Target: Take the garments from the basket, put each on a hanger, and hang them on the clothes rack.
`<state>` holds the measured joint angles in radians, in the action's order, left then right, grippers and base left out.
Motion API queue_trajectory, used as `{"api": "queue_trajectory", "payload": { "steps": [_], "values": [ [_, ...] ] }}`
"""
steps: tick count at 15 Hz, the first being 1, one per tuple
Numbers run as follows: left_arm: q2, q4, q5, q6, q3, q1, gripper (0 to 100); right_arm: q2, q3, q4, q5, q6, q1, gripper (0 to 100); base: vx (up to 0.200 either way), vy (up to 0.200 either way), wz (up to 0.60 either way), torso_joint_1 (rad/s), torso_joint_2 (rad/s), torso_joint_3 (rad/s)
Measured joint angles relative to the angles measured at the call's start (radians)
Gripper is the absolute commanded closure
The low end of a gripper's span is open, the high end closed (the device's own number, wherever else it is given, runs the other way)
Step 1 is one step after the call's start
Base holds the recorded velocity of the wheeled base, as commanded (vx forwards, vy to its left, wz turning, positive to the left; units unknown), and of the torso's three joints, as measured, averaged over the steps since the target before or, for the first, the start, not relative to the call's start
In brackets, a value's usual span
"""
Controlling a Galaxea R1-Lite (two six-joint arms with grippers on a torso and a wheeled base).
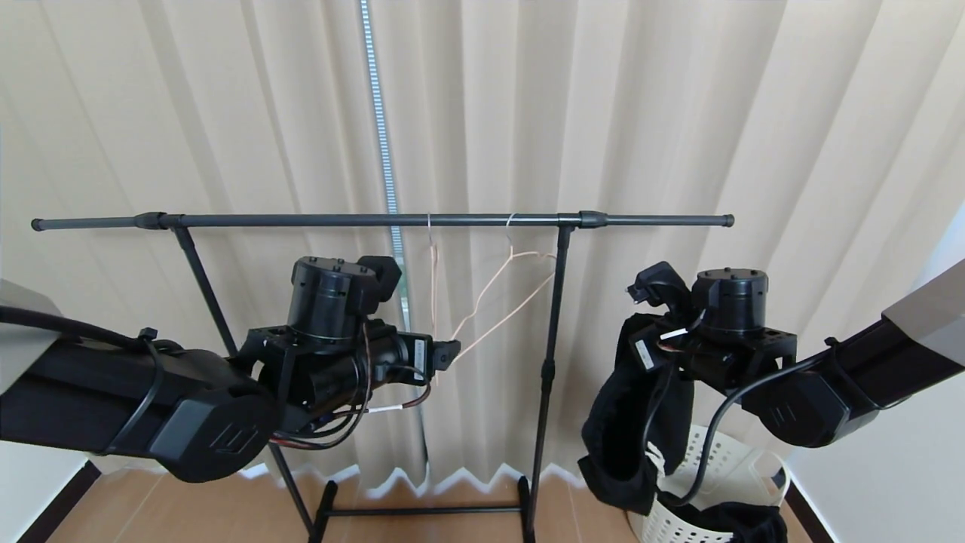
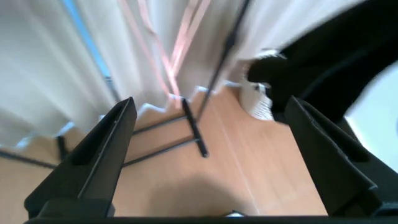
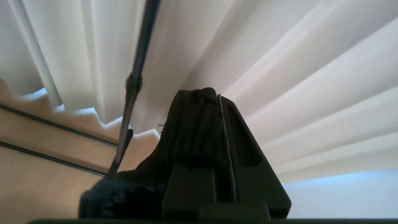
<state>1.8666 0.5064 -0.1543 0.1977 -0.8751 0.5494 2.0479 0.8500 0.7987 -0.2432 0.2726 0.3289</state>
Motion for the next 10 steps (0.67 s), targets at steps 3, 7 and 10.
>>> {"api": "queue_trajectory", "payload": {
  "steps": [3,7,10],
  "values": [
    [0.048,-0.002,-0.095,0.0,-0.075,-0.004,0,-0.002,-0.002,0.0,0.001,0.0,0.001,100,0.0,0.0,0.0,0.0,0.0,0.0],
    [0.187,-0.01,-0.159,-0.001,-0.235,-0.047,0,-0.004,-0.002,0.001,0.001,0.0,0.0,100,0.0,0.0,0.0,0.0,0.0,0.0],
    [0.291,-0.047,-0.163,-0.002,-0.352,-0.089,0,-0.005,-0.002,0.001,0.001,0.0,-0.01,100,0.0,0.0,0.0,0.0,0.0,0.0]
  ]
}}
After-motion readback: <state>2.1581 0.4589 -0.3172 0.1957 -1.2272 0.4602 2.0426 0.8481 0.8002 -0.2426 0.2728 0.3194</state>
